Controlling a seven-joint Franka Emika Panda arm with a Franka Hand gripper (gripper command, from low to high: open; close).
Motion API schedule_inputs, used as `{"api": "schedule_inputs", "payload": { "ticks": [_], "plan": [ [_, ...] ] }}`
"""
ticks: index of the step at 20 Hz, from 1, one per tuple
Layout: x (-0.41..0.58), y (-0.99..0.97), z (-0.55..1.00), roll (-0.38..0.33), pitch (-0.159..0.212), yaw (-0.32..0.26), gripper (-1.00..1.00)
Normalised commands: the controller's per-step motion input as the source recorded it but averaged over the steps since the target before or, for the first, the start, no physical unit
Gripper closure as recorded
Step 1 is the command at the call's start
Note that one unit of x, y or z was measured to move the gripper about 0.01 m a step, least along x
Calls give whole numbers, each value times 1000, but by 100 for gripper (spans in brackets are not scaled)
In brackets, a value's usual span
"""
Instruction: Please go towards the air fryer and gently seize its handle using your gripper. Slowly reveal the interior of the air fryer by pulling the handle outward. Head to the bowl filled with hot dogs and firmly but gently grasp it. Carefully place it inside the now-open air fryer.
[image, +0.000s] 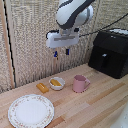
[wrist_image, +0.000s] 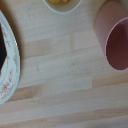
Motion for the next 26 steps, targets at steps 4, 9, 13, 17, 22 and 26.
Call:
{"api": "schedule_inputs", "payload": {
  "ticks": [4, 9, 13, 17, 22, 26],
  "plan": [
    [16, -26, 22, -19, 0, -375, -100],
    [17, -29, 20, -19, 0, -375, -100],
    [33, -28, 10, -28, 0, -375, -100],
    [66, -27, 0, -119, 0, -369, -100],
    [28, -17, 0, -260, 0, -287, -100],
    [0, 0, 0, -368, 0, -180, -100]
  ]
}}
